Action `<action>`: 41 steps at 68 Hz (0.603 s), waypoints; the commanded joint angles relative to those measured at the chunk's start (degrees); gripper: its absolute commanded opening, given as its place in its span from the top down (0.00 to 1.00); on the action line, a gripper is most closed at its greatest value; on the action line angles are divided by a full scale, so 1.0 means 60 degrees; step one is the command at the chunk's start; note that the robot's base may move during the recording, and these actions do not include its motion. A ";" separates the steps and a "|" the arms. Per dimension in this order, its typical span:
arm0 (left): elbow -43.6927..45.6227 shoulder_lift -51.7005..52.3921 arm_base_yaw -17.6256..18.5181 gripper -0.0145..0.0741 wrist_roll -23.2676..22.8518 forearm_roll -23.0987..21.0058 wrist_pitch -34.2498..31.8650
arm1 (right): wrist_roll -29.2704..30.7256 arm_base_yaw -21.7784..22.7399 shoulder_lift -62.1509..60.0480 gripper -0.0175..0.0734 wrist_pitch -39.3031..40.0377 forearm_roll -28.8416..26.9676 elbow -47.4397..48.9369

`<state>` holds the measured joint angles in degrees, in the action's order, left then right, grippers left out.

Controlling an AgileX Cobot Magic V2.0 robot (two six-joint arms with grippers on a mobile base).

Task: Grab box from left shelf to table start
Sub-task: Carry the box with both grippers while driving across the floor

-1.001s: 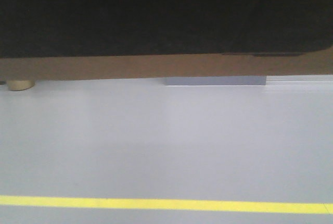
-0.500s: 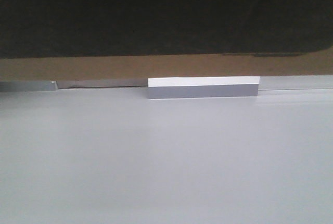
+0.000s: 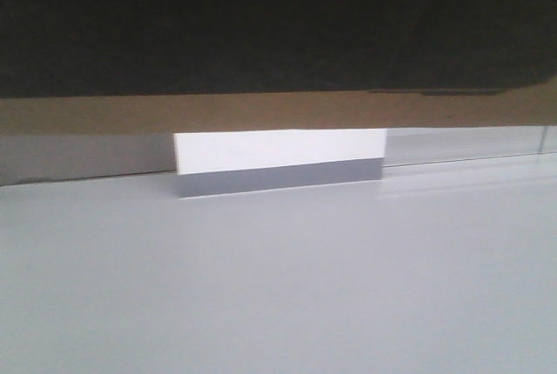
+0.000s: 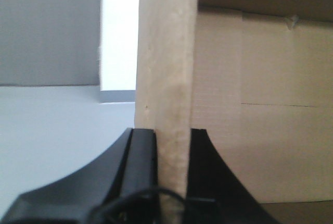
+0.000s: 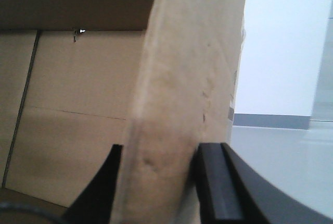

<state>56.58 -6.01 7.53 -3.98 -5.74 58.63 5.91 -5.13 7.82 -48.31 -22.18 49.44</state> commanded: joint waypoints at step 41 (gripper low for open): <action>0.0301 -0.0121 0.0064 0.95 -0.0140 -0.0430 -0.1821 | 0.0016 0.0017 0.0187 0.74 0.1391 -0.0122 0.0287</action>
<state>56.58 -6.01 7.53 -3.98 -5.74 58.63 5.91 -5.13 7.82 -48.31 -22.18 49.44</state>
